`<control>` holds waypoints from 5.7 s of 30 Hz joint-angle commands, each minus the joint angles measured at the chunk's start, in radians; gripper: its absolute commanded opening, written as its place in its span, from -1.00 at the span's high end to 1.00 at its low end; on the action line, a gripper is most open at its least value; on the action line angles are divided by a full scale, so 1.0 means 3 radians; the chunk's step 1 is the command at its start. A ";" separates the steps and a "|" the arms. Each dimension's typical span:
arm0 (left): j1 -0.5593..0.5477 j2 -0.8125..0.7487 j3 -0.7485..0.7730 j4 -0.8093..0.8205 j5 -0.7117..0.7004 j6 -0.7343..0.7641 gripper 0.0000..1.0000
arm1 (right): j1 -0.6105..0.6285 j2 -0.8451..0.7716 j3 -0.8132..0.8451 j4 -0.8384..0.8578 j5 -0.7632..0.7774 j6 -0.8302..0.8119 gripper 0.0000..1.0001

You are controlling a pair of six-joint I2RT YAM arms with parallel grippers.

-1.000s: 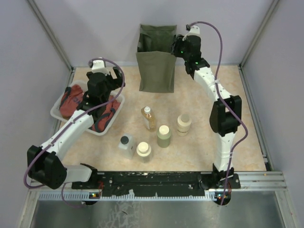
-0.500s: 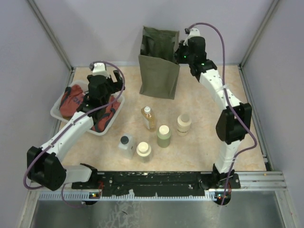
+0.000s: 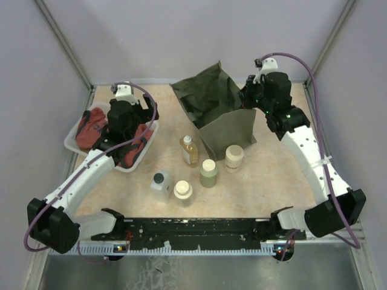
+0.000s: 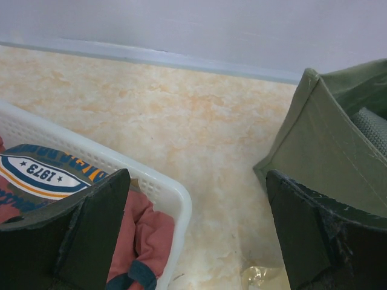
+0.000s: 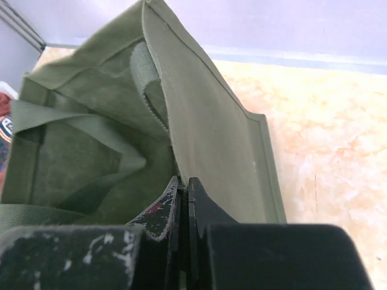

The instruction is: Place the personal care products into the canvas bag

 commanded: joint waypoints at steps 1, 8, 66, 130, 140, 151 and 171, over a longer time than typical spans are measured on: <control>-0.0057 -0.0090 -0.0057 -0.0068 0.0110 -0.0025 -0.99 | 0.0019 -0.0037 -0.0265 0.0238 0.0018 -0.0040 1.00; -0.0086 -0.0082 -0.0045 -0.0065 0.0124 0.0010 -0.99 | 0.0016 0.0084 -0.0319 0.0209 0.0443 -0.0110 1.00; -0.0509 0.1591 0.1742 -0.0546 0.1385 -0.0004 -0.51 | 0.0560 -0.1740 -0.2500 -0.0134 0.0428 0.0482 -0.99; -0.0373 0.1437 0.1611 -0.0593 0.1359 0.0108 0.66 | 0.1140 -0.0529 0.0069 0.0469 0.0533 -0.0505 1.00; -0.0374 0.1339 0.1545 -0.0569 0.1478 0.0116 0.78 | 0.0799 0.0411 0.1274 0.0502 0.0053 -0.0565 1.00; -0.0374 0.1357 0.1564 -0.0539 0.1563 0.0124 0.77 | 0.0726 0.0815 0.2294 0.0245 0.0107 -0.0631 1.00; -0.0371 0.1076 0.1590 -0.0823 0.1571 0.0234 0.87 | 0.0520 0.1502 0.1542 0.0352 -0.0108 -0.0545 1.00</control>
